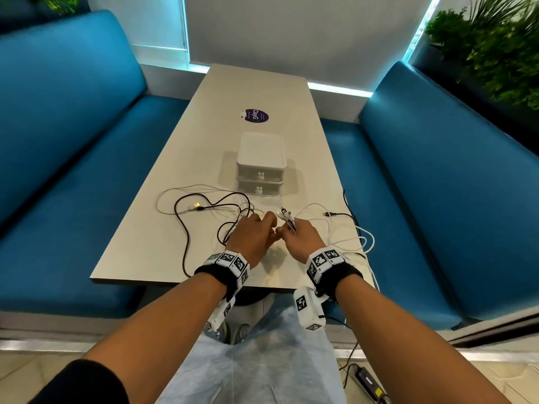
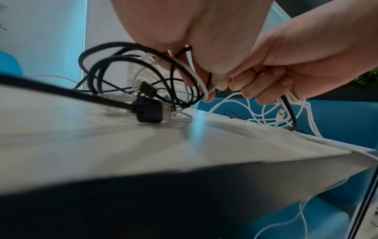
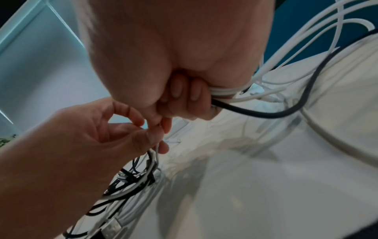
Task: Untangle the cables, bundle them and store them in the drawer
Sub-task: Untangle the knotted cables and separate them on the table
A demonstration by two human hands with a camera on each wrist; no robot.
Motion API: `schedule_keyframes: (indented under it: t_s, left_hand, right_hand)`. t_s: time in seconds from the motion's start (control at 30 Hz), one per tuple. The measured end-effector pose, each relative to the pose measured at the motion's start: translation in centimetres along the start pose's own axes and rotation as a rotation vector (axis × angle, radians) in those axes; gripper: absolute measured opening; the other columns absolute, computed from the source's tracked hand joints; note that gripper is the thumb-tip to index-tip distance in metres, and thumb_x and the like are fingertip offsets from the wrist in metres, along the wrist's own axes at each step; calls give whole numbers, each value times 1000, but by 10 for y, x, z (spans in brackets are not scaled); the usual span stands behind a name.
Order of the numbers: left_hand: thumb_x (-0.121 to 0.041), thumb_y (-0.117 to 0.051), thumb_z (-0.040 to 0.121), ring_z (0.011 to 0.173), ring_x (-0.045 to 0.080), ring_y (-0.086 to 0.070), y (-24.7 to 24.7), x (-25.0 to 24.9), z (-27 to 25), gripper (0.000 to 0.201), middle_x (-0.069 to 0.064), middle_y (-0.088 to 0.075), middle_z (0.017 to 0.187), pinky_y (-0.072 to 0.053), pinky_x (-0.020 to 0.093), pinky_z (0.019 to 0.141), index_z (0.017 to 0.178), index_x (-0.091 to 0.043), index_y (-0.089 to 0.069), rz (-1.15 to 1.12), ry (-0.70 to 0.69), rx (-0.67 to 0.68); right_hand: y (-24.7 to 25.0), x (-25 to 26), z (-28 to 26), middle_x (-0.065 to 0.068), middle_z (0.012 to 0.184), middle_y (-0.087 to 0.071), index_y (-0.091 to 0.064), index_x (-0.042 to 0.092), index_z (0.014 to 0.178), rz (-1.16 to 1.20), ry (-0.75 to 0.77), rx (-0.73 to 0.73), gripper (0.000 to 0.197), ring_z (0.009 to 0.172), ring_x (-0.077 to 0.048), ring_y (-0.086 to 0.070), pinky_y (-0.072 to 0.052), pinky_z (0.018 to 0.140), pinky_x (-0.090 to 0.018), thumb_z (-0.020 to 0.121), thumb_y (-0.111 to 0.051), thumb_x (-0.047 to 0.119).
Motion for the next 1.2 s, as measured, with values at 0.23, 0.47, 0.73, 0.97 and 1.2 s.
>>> schedule_keyframes:
  t_s: [0.23,0.47,0.73,0.97,1.2]
  left_hand:
    - [-38,-43,101,116,26,-44,2,19,-5,29,-4,-62,116,-35,40,93,114,-30,-68,324,25,107]
    - [-35,-37,103,111,25,-45,4,2,-6,29,-6,-68,104,-29,42,90,109,-30,-64,352,-6,121]
    - [-32,-34,101,106,23,-46,7,-3,-10,29,-7,-70,101,-28,41,84,106,-30,-62,258,14,106]
    - [-28,-37,100,102,24,-46,-3,-10,-12,27,-6,-68,93,-28,41,83,100,-30,-64,224,-44,140]
    - [-33,-37,101,100,24,-45,-5,-12,-19,28,-7,-69,95,-28,41,83,108,-31,-64,191,-107,141]
  right_hand:
    - [20,-15,9,-10,99,-69,-63,12,95,-47,4,-102,21,96,-32,-61,-45,79,-34,95,-55,31]
    - [26,-15,5,3,72,-60,-56,24,75,170,-26,-162,26,78,-23,-56,-38,72,-30,93,-57,43]
    - [5,-4,2,0,81,-67,-68,17,86,246,18,-98,11,76,-15,-61,-49,76,-30,85,-70,28]
    - [-5,12,1,-8,83,-70,-70,12,86,207,72,-59,25,81,-21,-63,-48,78,-32,96,-56,30]
    - [-7,13,-3,-4,68,-58,-56,15,69,-87,64,-66,38,71,-23,-52,-34,65,-30,96,-54,42]
Point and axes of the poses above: each hand's wrist, its own z-axis towards the middle knuckle, its own y-axis out of the back of the hand, x = y × z, the point moved 9 cm from there along z, towards the middle knuckle
